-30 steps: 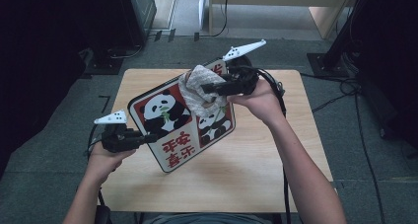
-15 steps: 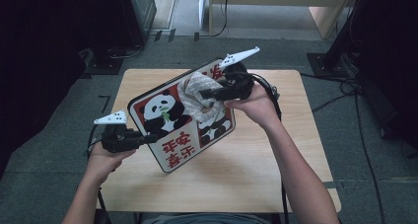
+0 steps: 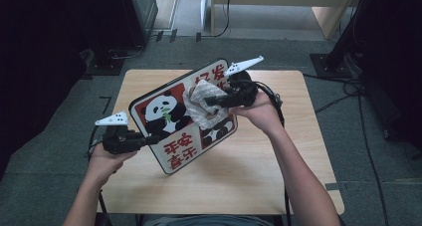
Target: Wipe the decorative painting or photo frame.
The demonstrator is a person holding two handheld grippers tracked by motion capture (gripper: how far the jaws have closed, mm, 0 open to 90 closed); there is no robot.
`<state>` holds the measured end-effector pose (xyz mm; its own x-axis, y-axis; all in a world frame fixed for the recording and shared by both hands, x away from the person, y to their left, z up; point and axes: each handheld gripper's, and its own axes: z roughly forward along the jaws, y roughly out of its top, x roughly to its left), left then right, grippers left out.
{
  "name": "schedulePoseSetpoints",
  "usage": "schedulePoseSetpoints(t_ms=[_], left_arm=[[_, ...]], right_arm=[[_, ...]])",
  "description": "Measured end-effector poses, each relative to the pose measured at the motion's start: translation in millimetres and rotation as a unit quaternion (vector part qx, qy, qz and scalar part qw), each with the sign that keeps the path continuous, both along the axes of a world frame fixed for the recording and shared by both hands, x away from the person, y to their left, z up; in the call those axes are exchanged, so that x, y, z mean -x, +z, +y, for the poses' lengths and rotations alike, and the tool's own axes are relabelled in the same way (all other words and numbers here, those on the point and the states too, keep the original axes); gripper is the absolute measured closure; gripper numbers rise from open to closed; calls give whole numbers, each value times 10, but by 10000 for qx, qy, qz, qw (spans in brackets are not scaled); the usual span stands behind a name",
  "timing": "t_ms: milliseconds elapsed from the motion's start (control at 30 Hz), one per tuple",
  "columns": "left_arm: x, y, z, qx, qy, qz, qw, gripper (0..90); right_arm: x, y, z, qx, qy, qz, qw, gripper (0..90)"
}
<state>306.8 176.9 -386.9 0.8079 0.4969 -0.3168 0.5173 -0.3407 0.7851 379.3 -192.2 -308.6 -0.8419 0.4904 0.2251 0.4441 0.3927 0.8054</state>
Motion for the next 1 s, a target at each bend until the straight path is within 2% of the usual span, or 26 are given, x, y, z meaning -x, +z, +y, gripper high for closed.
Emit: schedulePoseSetpoints(t_ms=[300, 567, 933, 1000], left_arm=[[-1, 1, 0, 2, 2, 9, 10000, 789], [5, 1, -3, 12, 14, 24, 10000, 789], [9, -1, -2, 30, 25, 47, 10000, 789], [10, -1, -3, 29, 28, 43, 10000, 789]], right_arm=[[34, -98, 14, 75, 17, -106, 9999, 653], [63, -197, 7, 117, 6, -45, 9999, 653], [109, -315, -1, 180, 2, -107, 9998, 651], [118, -353, -5, 190, -11, -54, 9998, 651]])
